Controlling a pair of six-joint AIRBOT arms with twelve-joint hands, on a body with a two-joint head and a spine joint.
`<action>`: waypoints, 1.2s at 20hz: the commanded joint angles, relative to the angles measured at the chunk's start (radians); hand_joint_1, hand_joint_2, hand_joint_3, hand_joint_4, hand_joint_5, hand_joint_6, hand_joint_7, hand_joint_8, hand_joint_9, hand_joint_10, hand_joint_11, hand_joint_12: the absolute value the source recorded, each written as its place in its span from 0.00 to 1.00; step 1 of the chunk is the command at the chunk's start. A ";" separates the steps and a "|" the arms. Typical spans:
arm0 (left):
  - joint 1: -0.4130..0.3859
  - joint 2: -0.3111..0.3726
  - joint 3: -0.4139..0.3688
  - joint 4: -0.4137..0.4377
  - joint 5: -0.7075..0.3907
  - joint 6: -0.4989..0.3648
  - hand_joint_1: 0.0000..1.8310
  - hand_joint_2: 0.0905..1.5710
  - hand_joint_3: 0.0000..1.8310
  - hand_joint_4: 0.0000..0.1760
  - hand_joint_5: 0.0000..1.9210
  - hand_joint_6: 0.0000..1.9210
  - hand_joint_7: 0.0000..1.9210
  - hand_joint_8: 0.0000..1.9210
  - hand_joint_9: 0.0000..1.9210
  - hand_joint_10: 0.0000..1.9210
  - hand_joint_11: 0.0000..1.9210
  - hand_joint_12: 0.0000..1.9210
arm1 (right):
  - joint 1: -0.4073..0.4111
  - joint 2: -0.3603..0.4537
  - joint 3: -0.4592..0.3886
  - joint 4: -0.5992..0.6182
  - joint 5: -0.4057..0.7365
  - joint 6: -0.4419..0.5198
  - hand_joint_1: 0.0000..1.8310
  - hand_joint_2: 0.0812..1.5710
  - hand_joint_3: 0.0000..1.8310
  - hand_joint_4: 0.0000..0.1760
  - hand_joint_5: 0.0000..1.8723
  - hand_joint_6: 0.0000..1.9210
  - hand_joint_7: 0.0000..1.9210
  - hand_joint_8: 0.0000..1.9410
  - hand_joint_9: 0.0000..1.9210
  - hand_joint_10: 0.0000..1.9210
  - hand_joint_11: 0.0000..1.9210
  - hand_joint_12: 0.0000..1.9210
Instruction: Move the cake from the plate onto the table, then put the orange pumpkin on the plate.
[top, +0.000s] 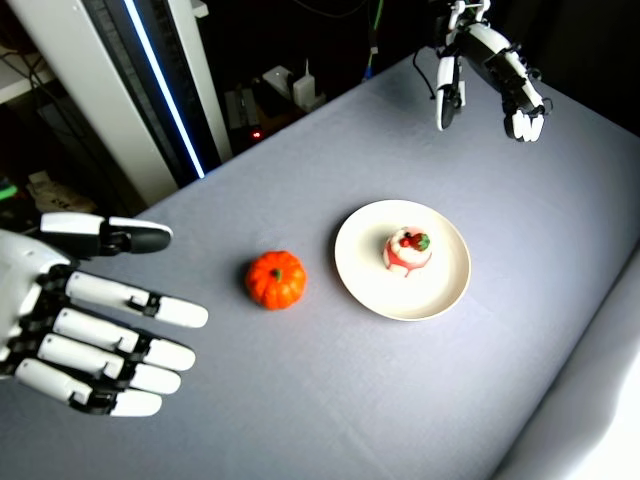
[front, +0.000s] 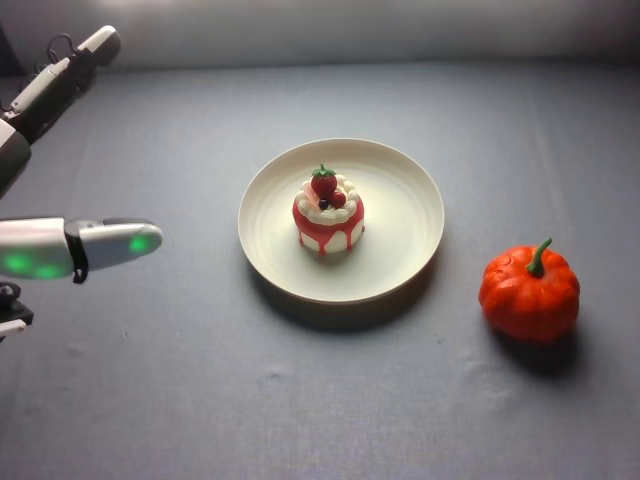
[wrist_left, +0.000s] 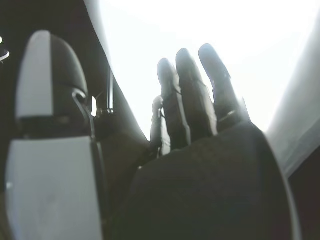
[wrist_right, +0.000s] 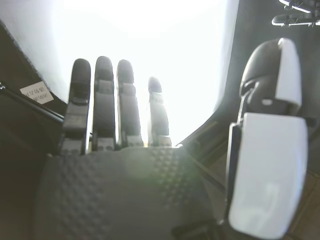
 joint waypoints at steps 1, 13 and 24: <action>-0.002 -0.002 0.003 -0.018 -0.125 -0.005 0.42 0.44 0.03 1.00 0.00 0.00 0.00 0.00 0.00 0.00 0.00 0.00 | 0.009 0.004 0.002 0.013 0.123 0.004 0.39 0.54 0.00 0.55 0.04 0.11 0.00 0.00 0.00 0.00 0.00 0.00; -0.237 -0.131 0.193 0.217 0.188 -0.005 0.46 0.52 0.00 1.00 0.00 0.00 0.06 0.00 0.14 0.02 0.00 0.39 | -0.001 -0.007 0.006 0.017 0.117 0.004 0.43 0.55 0.00 0.16 0.03 0.09 0.00 0.00 0.00 0.00 0.00 0.00; -0.649 -0.165 0.298 0.965 0.570 -0.005 0.52 0.52 0.00 0.35 0.12 0.01 0.20 0.00 0.14 0.37 0.02 0.96 | 0.002 -0.011 0.013 0.004 0.081 0.004 0.44 0.57 0.00 0.12 0.05 0.08 0.00 0.00 0.00 0.00 0.00 0.00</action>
